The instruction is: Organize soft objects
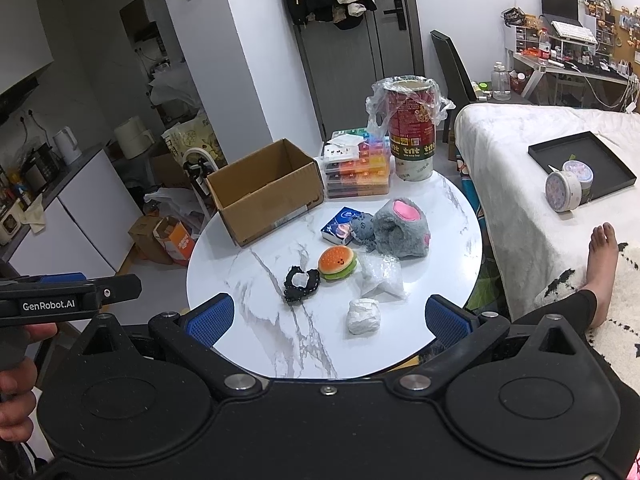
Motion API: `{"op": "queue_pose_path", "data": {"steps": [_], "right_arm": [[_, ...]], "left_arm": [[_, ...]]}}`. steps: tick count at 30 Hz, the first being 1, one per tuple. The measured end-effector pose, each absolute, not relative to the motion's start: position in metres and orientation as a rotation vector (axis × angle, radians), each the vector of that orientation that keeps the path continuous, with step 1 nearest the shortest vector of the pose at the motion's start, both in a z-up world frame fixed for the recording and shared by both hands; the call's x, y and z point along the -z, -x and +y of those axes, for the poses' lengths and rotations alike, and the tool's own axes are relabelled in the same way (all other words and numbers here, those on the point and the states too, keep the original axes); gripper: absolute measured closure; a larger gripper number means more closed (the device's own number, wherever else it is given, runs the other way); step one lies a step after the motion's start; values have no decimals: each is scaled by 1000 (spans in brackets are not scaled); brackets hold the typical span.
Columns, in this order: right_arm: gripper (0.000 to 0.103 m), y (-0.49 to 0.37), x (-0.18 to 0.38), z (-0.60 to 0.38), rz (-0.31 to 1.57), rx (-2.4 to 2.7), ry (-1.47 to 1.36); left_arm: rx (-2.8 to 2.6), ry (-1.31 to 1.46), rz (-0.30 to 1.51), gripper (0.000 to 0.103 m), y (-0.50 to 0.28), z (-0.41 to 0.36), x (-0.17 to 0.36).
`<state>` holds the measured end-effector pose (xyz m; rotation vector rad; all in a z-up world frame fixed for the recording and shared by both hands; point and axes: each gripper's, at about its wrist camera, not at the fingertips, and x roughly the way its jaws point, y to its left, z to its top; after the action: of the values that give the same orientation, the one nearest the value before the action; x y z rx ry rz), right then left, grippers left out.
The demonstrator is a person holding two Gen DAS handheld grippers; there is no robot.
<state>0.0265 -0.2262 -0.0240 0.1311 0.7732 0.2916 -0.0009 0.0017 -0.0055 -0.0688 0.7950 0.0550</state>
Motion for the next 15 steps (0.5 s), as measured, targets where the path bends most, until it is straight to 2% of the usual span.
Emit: {"op": "queue_pose_path", "data": {"steps": [15], "right_arm": [[0, -42, 34, -232, 802, -290, -141]], "left_arm": [[-59, 83, 819, 11, -22, 2, 13]]}}
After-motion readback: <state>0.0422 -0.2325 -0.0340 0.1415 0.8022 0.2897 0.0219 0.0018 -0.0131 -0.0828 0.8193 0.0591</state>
